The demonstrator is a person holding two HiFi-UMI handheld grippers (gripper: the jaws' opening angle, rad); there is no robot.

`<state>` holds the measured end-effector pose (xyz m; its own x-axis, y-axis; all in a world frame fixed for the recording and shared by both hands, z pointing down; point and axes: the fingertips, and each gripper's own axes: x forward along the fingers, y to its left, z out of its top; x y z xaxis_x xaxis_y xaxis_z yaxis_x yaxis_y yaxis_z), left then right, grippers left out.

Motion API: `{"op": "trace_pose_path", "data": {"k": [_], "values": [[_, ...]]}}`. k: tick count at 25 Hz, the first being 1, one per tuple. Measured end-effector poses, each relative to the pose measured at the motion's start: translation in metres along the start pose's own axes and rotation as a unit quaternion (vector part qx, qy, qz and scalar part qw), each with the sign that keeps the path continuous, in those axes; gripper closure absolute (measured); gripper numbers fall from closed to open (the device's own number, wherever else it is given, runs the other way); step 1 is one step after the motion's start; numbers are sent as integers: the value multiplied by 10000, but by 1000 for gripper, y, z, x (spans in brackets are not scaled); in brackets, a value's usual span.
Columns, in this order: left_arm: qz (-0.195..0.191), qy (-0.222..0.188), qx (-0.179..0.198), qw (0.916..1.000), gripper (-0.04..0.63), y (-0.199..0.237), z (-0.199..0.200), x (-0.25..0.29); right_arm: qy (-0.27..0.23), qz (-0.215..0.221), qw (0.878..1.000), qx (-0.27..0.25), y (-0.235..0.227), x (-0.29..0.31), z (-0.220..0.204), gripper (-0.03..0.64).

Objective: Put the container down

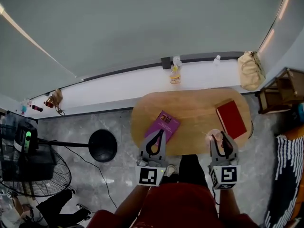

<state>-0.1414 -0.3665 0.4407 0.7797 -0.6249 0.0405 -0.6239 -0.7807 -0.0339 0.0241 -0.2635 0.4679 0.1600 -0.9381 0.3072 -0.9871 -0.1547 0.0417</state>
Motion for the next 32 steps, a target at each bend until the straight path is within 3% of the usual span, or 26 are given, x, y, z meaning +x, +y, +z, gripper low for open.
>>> {"op": "trace_pose_path", "data": {"k": [15, 25, 32], "values": [[-181, 723, -196, 9970, 589, -15, -81, 71, 888, 210, 9957, 143, -29, 78, -90, 476], [-246, 1331, -389, 9900, 589, -26, -134, 91, 1691, 410, 9840, 388, -35, 114, -172, 477], [-288, 1718, -516, 9834, 589, -33, -172, 104, 2156, 454, 9752, 222, -47, 144, -236, 477]]}}
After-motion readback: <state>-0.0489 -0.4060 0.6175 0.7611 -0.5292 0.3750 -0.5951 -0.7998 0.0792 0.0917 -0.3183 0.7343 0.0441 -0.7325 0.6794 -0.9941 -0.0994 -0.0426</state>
